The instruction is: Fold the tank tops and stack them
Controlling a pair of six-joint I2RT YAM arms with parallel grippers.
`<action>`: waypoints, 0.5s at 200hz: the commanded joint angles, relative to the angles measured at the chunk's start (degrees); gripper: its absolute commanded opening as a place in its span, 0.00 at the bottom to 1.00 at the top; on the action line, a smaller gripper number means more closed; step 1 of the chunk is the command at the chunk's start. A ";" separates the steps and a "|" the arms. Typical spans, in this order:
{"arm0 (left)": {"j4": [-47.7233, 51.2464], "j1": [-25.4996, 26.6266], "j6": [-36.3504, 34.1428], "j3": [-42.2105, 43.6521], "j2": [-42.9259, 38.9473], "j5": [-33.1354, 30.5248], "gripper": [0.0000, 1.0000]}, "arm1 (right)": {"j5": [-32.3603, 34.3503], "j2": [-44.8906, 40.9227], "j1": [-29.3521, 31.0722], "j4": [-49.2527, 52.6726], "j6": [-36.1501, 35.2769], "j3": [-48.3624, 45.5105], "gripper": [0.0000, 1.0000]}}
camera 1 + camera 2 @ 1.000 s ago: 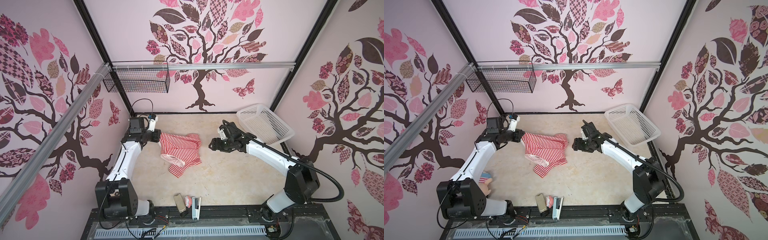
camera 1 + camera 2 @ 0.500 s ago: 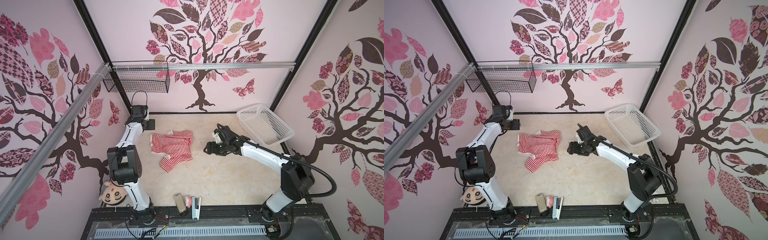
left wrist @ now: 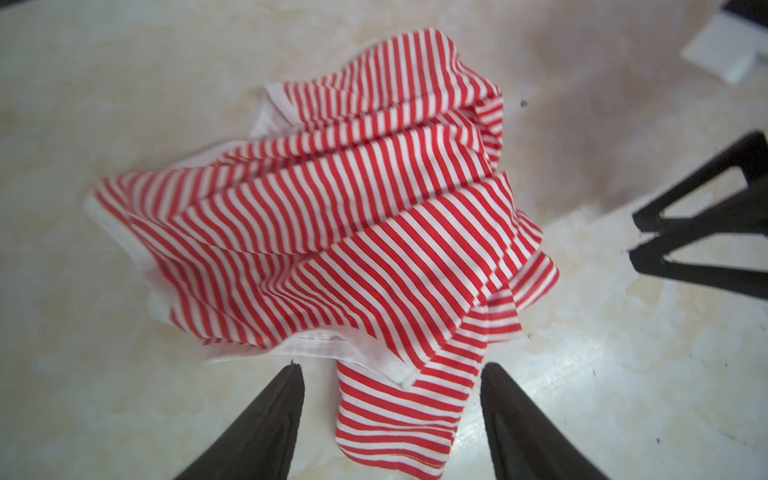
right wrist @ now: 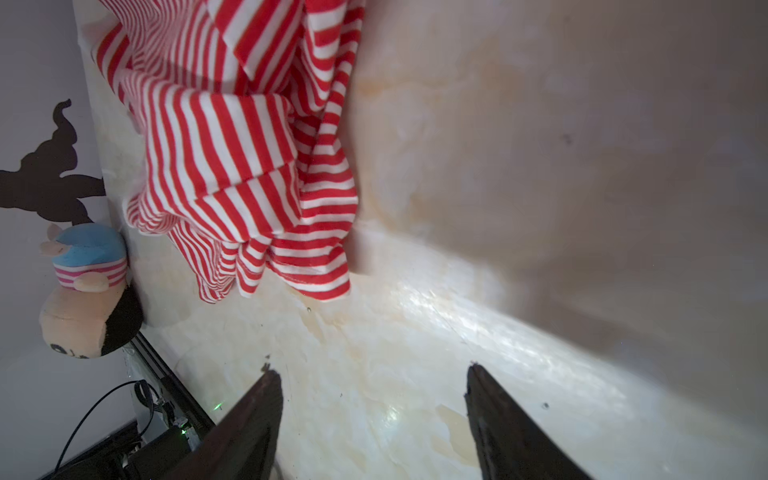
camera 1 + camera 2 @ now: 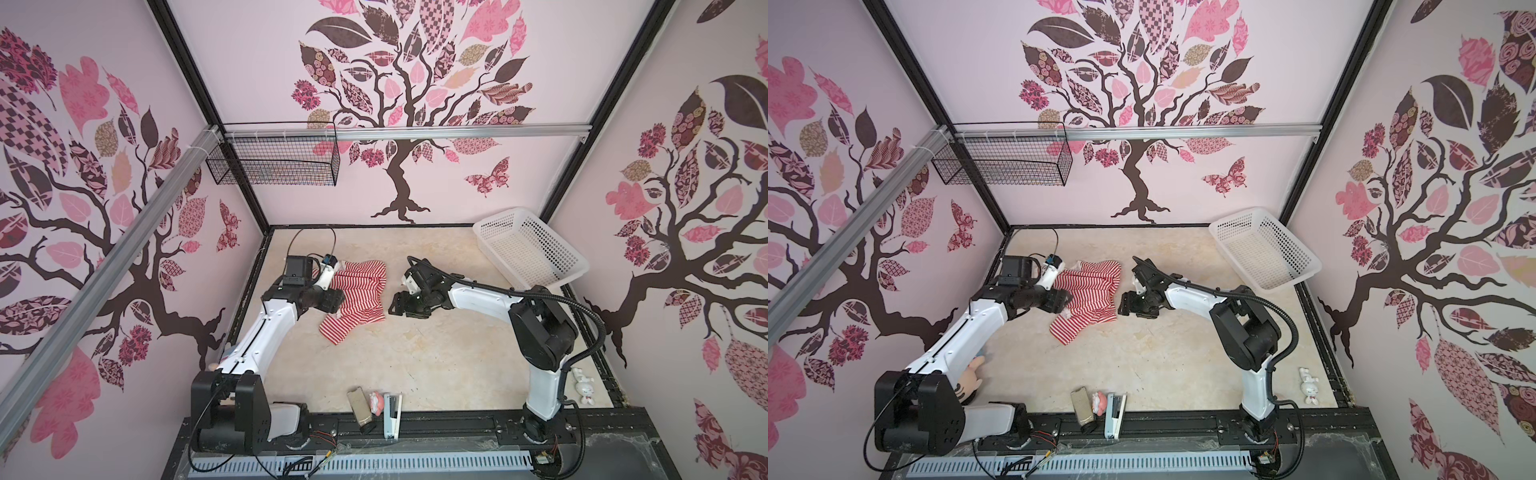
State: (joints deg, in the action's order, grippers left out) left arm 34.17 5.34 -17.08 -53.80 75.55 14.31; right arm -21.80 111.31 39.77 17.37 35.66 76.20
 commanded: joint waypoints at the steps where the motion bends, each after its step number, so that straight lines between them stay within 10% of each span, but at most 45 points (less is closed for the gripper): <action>1: 1.85 0.18 -3.79 1.88 0.41 -0.39 0.71 | -2.23 3.94 1.60 -0.49 0.77 4.41 0.72; 77: -1.28 5.25 -2.54 -0.14 8.14 -4.32 0.77 | -1.46 12.14 3.99 0.98 1.96 9.93 0.69; 100: -5.61 7.74 -1.22 0.19 11.98 -9.66 0.76 | -1.05 13.01 4.35 0.73 2.39 9.98 0.49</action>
State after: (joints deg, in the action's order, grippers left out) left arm 32.86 10.96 -19.40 -52.82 84.38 10.50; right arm -23.62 121.86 43.55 16.49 37.43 84.86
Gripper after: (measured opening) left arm 0.765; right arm 0.613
